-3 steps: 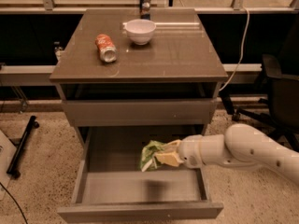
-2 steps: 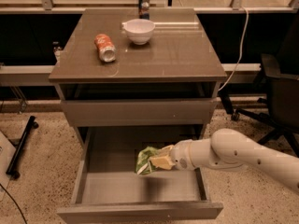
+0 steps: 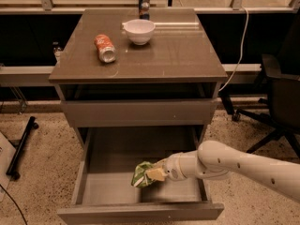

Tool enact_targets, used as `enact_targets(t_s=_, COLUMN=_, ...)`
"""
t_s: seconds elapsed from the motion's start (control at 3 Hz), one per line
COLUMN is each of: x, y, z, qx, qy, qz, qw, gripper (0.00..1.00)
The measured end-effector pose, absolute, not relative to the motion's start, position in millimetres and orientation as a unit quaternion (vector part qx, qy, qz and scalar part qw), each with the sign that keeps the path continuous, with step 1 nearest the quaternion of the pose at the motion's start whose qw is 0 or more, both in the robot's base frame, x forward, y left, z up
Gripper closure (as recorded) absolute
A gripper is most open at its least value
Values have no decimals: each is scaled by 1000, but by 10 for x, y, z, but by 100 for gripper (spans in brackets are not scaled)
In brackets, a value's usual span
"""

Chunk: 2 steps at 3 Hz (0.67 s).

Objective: Place green jalapeno chip bag into middle drawer

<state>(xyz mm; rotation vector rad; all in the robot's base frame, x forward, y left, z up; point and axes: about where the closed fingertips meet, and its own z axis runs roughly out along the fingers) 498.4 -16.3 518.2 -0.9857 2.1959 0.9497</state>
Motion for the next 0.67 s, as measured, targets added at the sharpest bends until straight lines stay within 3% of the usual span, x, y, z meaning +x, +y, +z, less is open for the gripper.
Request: enact_targets(t_s=0.67, x=4862, y=-107, z=4661, qx=-329, qy=838, qz=355, qw=251, gripper=59)
